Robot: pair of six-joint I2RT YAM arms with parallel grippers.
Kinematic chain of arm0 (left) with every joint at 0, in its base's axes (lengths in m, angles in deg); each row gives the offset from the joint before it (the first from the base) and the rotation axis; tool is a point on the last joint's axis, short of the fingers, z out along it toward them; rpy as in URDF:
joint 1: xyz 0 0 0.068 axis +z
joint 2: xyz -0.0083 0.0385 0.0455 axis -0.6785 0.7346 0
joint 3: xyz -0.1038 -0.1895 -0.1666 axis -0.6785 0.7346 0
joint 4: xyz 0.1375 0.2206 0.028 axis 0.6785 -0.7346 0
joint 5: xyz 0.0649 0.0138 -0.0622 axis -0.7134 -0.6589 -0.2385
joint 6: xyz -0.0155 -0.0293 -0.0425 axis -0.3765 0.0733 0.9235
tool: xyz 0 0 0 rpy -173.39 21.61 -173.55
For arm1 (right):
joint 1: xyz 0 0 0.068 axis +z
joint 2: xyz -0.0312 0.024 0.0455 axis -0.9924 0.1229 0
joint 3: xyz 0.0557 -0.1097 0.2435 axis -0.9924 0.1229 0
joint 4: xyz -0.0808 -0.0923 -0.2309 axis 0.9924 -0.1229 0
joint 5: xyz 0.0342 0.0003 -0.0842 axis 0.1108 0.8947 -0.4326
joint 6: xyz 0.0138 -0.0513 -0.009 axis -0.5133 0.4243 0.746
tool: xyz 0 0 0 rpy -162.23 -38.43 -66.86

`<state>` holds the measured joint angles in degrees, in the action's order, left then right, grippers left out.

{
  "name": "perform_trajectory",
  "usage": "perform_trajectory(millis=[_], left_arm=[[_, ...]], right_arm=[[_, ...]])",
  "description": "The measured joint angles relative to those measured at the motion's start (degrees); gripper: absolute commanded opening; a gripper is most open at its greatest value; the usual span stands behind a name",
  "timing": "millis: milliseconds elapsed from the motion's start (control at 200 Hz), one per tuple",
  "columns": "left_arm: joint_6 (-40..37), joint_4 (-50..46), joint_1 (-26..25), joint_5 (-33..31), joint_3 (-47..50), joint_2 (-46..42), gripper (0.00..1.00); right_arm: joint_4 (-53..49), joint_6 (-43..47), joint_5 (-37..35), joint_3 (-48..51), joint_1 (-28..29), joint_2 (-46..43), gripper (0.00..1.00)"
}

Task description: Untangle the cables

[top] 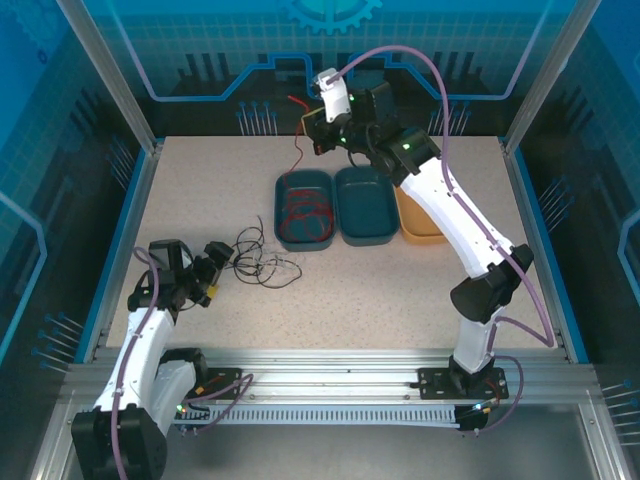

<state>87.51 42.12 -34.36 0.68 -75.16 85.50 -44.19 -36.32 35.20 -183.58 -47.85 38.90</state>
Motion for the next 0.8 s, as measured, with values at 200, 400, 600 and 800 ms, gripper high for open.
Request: perform_trajectory(millis=[200,400,600,800], left_arm=[[0.0,0.0,0.0,0.0,0.4,0.0,0.99],[0.1,0.0,0.0,0.0,1.2,-0.1,0.99],[0.2,0.1,0.0,0.0,1.4,-0.3,0.99],[0.3,0.1,0.0,0.0,1.4,-0.3,0.99]], right_arm=[[0.4,0.0,0.0,0.5,-2.6,1.3,0.0],[0.4,-0.1,1.2,0.5,-3.3,4.3,0.0],[0.5,-2.6,4.8,3.4,-3.3,5.9,0.0],[1.4,-6.6,8.7,11.7,-3.3,5.9,0.0]])
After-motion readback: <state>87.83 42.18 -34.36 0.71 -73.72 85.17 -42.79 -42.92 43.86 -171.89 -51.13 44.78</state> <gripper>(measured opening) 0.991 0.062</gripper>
